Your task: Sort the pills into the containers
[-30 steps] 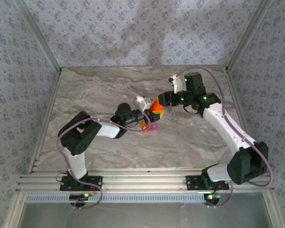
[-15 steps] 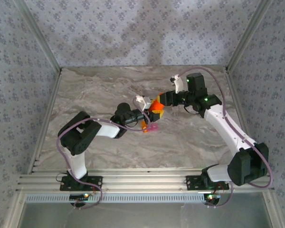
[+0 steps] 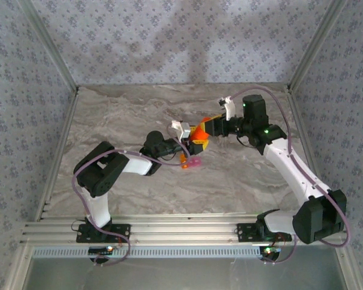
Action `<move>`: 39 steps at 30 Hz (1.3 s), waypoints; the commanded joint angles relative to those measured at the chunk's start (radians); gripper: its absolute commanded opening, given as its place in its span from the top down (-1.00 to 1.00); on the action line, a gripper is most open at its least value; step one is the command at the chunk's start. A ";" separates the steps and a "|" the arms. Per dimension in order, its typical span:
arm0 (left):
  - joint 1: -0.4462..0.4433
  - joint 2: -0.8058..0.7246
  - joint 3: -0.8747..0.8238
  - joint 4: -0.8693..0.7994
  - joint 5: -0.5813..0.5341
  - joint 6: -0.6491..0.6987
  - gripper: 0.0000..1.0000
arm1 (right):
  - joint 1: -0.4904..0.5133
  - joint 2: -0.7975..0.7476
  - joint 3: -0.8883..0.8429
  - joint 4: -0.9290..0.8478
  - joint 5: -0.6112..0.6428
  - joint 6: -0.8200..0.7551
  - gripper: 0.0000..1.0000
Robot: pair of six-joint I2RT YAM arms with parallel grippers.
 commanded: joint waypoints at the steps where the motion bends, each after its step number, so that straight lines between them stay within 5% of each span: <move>1: 0.006 0.006 0.023 0.077 0.043 -0.031 1.00 | -0.018 -0.027 0.006 0.074 -0.038 -0.009 0.31; 11: 0.008 0.004 0.016 0.073 0.018 -0.017 1.00 | -0.018 0.020 0.146 -0.071 0.073 0.081 0.32; 20: 0.007 0.017 0.036 0.059 0.040 -0.025 1.00 | 0.034 -0.029 0.154 -0.102 0.114 -0.193 0.33; 28: 0.008 0.025 0.052 0.042 0.062 -0.031 1.00 | 0.044 0.045 0.216 -0.164 0.057 -0.256 0.33; 33: 0.007 0.019 0.043 0.047 0.048 -0.027 1.00 | -0.014 0.086 0.228 -0.087 -0.018 -0.021 0.35; 39: 0.006 0.021 0.031 0.077 0.004 -0.026 1.00 | -0.003 0.063 0.163 -0.014 0.123 0.276 0.39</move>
